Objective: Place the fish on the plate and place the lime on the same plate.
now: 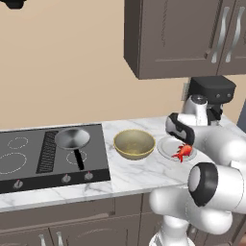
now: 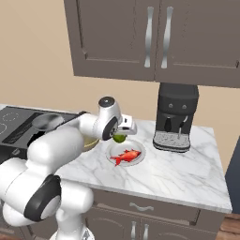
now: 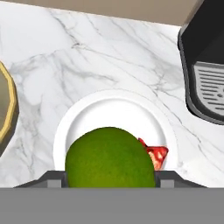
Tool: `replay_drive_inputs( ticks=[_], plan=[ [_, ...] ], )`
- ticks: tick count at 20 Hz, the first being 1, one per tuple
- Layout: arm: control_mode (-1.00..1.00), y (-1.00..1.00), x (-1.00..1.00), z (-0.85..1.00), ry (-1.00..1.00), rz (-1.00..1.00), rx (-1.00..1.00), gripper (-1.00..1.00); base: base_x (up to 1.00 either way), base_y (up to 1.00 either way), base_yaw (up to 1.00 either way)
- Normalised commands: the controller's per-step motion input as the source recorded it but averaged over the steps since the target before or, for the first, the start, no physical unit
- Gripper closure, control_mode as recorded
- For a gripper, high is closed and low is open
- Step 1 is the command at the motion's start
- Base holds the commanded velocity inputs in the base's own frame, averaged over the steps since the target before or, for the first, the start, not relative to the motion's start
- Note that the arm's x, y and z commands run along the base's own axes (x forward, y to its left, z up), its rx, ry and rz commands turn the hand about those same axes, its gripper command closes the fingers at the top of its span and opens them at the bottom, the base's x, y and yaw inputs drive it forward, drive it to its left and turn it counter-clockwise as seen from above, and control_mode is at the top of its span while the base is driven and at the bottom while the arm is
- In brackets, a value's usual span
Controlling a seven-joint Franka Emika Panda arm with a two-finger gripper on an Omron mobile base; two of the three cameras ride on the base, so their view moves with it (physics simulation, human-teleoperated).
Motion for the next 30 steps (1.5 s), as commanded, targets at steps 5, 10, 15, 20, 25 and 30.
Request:
replay_drive_inputs(
  ticks=[5,10,15,20,25,30],
  plan=[
    [-1.00,0.00,0.16,-0.38,-0.03,0.00,0.02,1.00,0.00,0.00,0.00],
    [-1.00,0.01,0.33,-0.30,-0.05,0.00,0.00,1.00,0.00,0.00,0.00],
    [-1.00,0.00,0.18,-0.35,-0.05,0.00,0.00,1.00,0.00,0.00,0.00],
    [-1.00,0.00,0.07,-0.24,-0.04,0.00,0.00,1.00,0.00,0.00,0.00],
    [-1.00,0.00,0.03,-0.03,-0.01,0.00,0.00,-1.00,0.00,0.00,0.00],
    [-1.00,0.00,0.00,0.04,0.00,0.00,0.00,-1.00,0.00,0.00,0.00]
  ],
)
